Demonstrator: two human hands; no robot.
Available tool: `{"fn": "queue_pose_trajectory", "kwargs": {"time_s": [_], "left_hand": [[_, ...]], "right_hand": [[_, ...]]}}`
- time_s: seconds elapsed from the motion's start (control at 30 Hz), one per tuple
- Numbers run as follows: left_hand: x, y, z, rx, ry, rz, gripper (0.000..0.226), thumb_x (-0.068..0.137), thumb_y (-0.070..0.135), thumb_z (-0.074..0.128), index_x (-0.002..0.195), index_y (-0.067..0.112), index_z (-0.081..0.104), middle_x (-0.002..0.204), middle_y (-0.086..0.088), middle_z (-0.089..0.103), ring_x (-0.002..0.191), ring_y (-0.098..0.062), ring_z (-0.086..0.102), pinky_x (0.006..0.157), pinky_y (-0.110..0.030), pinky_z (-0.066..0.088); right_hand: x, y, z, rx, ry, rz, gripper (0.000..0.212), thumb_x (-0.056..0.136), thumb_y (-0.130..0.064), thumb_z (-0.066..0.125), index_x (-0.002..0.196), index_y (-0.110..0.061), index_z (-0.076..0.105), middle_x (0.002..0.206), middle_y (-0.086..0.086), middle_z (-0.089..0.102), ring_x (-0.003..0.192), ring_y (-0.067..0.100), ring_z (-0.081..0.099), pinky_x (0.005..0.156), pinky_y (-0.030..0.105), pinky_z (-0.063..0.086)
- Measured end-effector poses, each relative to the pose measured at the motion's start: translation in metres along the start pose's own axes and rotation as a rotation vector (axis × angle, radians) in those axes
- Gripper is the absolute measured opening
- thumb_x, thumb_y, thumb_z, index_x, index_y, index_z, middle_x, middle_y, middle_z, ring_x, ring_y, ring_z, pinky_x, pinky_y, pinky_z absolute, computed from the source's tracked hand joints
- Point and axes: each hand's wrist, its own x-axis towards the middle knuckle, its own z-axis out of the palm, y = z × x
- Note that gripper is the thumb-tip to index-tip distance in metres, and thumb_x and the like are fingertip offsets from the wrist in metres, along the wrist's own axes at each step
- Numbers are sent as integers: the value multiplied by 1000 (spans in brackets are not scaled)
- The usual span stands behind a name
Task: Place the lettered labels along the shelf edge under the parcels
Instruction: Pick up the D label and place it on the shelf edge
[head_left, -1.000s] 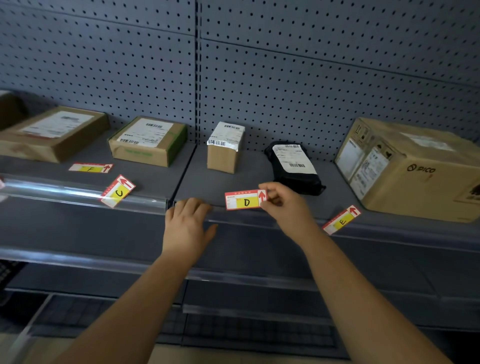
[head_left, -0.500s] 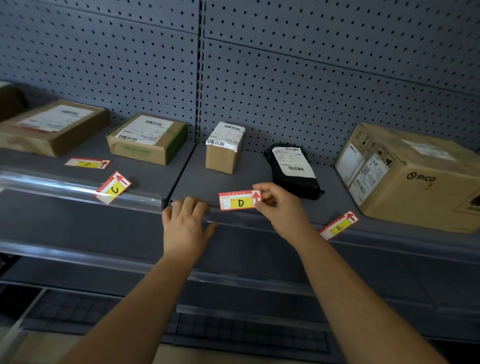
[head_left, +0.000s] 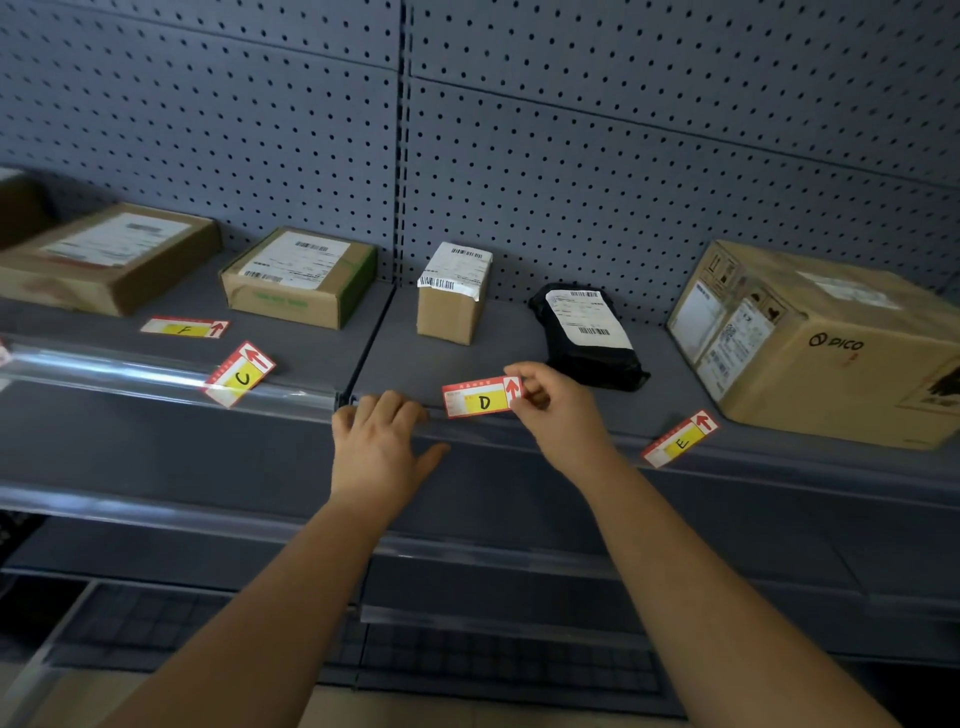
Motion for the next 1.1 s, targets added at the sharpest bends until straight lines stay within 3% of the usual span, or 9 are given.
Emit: {"fn": "queue_pose_trajectory", "kwargs": {"time_s": [0.17, 0.33, 0.63, 0.8, 0.93, 1.03, 1.1], "left_hand": [[1, -6, -9, -62, -69, 20, 41, 72, 50, 70, 102, 22, 64, 99, 1, 56, 96, -22, 53, 91, -42, 33], [-1, -13, -15, -105, -122, 46, 46, 75, 51, 66, 112, 24, 62, 108, 3, 53, 104, -18, 49, 94, -39, 32], [-4, -23, -21, -225, -137, 61, 44, 76, 41, 70, 114, 23, 58, 119, 3, 55, 113, -18, 48, 95, -34, 30], [-7, -28, -26, -301, -204, 50, 48, 79, 39, 67, 122, 26, 53, 123, 6, 53, 116, -15, 47, 102, -37, 32], [-14, -31, -35, -312, -238, 49, 51, 83, 40, 63, 129, 28, 48, 130, 6, 50, 122, -14, 44, 107, -40, 31], [-21, -30, -45, -281, -225, 65, 49, 85, 42, 60, 129, 26, 48, 131, 4, 51, 123, -16, 43, 106, -38, 31], [-26, -28, -52, -257, -211, 93, 47, 85, 42, 59, 127, 23, 51, 129, 3, 53, 121, -18, 45, 103, -38, 33]], "right_hand": [[4, -7, 9, -140, -9, -90, 35, 93, -2, 54, 122, -20, 62, 100, -9, 57, 89, 4, 55, 81, 19, 47], [4, -12, 18, -250, -10, -175, 36, 93, 0, 50, 124, -16, 60, 110, -5, 55, 97, 4, 50, 81, 9, 38], [6, -17, 35, -341, -67, -240, 32, 92, 0, 49, 117, -16, 62, 108, 5, 59, 96, 19, 57, 83, 34, 49], [5, -24, 38, -339, -88, -206, 40, 93, 1, 49, 127, -17, 58, 111, 7, 58, 100, 20, 56, 85, 32, 48], [-11, -24, 35, -253, 7, -93, 55, 93, -10, 57, 143, -25, 41, 125, 3, 53, 114, 15, 49, 94, 31, 45], [-34, -19, 26, -290, 75, -89, 52, 90, -18, 63, 139, -24, 45, 131, 1, 48, 123, 16, 43, 98, 31, 42], [-51, -18, 21, -426, 32, -112, 45, 90, -28, 63, 133, -25, 51, 129, -1, 47, 121, 16, 42, 98, 31, 41]]}}
